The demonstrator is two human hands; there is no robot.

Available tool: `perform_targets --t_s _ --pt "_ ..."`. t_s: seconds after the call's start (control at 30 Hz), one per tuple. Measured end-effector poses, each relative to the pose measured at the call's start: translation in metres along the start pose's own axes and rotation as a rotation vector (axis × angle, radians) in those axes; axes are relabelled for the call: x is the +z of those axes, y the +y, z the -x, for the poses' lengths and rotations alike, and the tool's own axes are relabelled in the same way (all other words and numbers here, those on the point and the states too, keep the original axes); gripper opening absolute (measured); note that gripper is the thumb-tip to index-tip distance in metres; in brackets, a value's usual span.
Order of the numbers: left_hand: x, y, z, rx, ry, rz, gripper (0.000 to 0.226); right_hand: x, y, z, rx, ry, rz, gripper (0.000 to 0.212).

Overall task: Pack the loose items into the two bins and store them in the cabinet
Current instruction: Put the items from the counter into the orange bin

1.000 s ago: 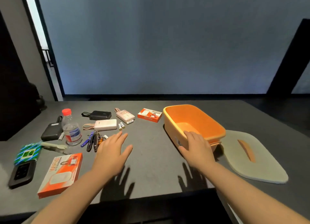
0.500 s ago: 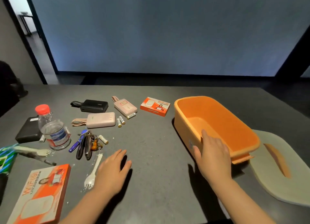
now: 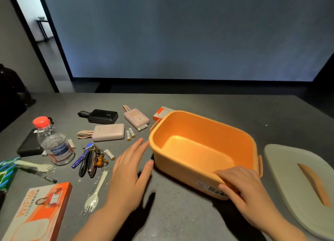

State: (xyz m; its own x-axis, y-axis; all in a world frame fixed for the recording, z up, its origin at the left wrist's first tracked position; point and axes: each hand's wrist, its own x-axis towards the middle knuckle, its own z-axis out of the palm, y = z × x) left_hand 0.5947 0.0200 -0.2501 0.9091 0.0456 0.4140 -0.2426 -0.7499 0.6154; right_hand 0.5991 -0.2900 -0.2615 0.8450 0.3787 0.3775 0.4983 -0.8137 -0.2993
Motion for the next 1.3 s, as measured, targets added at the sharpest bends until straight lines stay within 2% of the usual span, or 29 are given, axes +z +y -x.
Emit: perform_targets --t_s 0.13,0.3,0.77,0.87,1.03,1.17,1.3 --pt "0.009 0.002 -0.001 0.072 -0.004 -0.026 0.048 -0.007 0.015 -0.005 0.026 -0.035 -0.083 0.026" --pt "0.025 -0.005 0.007 0.031 -0.030 -0.029 0.051 -0.017 0.031 -0.014 0.091 -0.058 -0.121 0.029" --pt "0.043 0.012 0.008 0.049 0.015 0.036 0.026 -0.038 0.039 -0.027 0.036 -0.203 -0.224 0.022" --pt "0.048 0.016 0.008 0.012 0.050 0.068 0.025 -0.041 0.029 -0.034 0.025 -0.194 -0.281 0.018" --pt "0.041 0.017 0.013 -0.077 0.098 0.085 0.031 -0.022 -0.015 -0.050 -0.051 -0.095 -0.380 0.026" --pt "0.017 0.000 0.030 -0.251 0.190 0.050 0.034 0.008 -0.067 -0.062 -0.148 0.073 -0.516 0.025" --pt "-0.010 -0.035 0.054 -0.408 0.242 0.005 0.032 0.045 -0.116 -0.066 -0.321 0.081 -0.588 0.017"
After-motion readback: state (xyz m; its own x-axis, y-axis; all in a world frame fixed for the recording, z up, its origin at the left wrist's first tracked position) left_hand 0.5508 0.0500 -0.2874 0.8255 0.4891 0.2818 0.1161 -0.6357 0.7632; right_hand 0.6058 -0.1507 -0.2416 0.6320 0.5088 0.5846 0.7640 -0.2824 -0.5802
